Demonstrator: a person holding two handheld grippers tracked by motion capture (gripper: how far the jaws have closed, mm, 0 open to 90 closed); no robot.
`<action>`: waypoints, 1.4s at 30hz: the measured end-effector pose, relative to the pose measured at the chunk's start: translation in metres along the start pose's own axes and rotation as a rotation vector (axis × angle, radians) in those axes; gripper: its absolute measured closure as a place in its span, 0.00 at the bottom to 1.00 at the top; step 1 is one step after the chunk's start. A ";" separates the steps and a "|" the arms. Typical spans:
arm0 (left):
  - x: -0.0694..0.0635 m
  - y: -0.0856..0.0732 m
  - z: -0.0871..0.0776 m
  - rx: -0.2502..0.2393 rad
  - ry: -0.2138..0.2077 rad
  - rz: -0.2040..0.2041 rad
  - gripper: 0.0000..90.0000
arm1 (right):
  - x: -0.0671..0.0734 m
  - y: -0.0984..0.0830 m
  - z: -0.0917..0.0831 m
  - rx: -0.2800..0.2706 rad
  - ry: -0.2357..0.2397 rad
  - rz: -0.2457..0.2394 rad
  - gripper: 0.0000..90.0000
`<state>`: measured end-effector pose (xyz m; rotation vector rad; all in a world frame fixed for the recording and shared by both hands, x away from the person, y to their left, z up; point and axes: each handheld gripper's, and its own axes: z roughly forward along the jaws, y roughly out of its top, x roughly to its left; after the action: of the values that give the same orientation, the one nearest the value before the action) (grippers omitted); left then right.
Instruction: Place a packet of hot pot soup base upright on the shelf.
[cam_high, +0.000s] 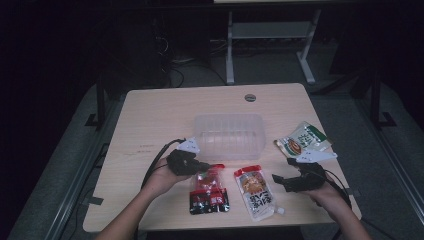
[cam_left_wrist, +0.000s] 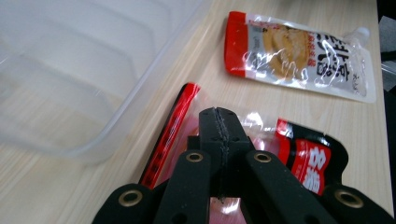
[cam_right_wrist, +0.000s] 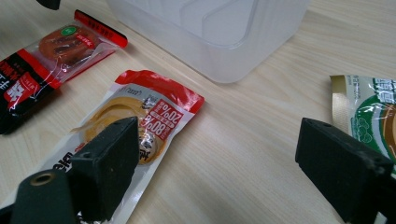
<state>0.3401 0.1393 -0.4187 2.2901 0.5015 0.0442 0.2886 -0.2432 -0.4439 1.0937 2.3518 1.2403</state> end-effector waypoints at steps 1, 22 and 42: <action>0.000 0.002 0.002 0.000 -0.004 0.006 1.00 | 0.000 0.000 0.000 0.001 -0.001 0.000 0.15; 0.000 0.009 0.044 0.082 0.005 0.032 1.00 | -0.001 0.000 0.000 0.002 0.003 -0.005 0.15; 0.007 -0.004 0.028 0.116 0.029 0.005 1.00 | -0.002 -0.001 -0.001 0.001 -0.003 -0.003 0.15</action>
<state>0.3503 0.1251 -0.4420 2.4067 0.5250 0.0521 0.2889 -0.2461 -0.4445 1.0913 2.3514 1.2362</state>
